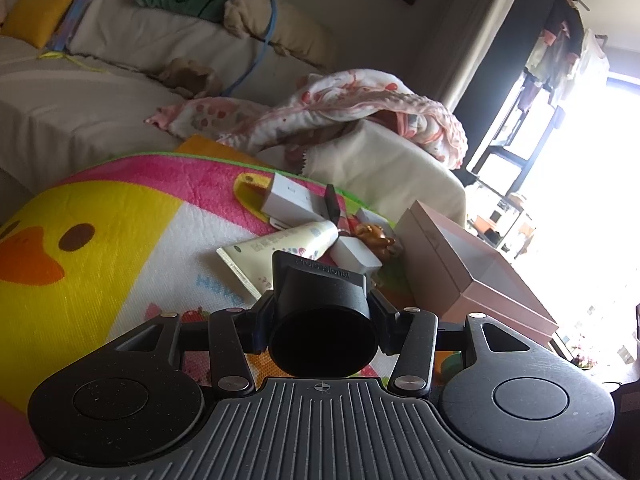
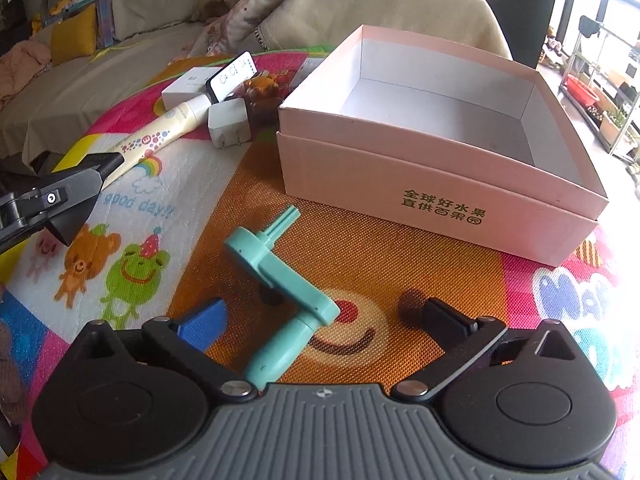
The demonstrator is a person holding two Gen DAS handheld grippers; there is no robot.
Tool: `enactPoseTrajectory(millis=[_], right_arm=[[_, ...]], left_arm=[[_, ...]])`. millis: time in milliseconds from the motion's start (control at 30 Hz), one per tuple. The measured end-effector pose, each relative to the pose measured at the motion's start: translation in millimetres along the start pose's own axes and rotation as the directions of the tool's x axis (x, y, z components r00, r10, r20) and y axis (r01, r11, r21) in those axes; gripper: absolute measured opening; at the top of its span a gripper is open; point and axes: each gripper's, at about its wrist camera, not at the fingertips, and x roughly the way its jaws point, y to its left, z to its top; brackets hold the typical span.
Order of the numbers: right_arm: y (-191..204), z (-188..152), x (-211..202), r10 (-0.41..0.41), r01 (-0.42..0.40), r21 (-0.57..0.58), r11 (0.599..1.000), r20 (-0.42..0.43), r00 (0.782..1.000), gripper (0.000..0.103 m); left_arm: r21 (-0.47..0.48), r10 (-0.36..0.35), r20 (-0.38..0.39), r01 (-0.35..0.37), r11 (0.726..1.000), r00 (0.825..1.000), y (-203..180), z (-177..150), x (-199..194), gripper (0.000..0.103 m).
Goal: Organize rigid objects
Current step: 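Grasp the teal crank handle with the right gripper while the left gripper holds the cup, then lower the black cup and teal crank into the pink box with both grippers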
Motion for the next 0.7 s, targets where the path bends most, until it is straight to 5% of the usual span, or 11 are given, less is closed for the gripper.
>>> enactPoseTrajectory(millis=[133,233,267,400,567,700], right_arm=[[-4,-11,-10,-0.074,0.078,-0.042,0.996,0.079,0.994,0.102],[-2,-25,-26,-0.266,0.296,-0.102,0.95,0.236,0.935,0.095],[-1,-30,-33,-0.272,0.308,-0.096,0.947,0.272,0.923,0.095],[1,-30,-43,-0.084,0.092,-0.017,0.996,0.271,0.959,0.095],[17,-19,-22,-0.064,0.087,-0.083,0.993,0.251,0.966,0.095],[8,-12,-10,0.04,-0.025,-0.091,0.996,0.166,0.985,0.089]], left_arm=[[0.005,0.002,0.0,-0.002,1.0,1.0,0,0,0,0.053],[0.005,0.002,-0.001,-0.002,1.0,1.0,0,0,1,0.053],[0.006,0.002,0.0,-0.002,1.0,1.0,0,0,1,0.053],[0.01,0.005,0.0,-0.005,1.0,1.0,0,1,0,0.053],[0.029,0.01,0.003,-0.01,1.0,1.0,-1,0,1,0.053],[0.035,0.007,0.006,-0.007,0.999,1.0,-3,0,0,0.053]])
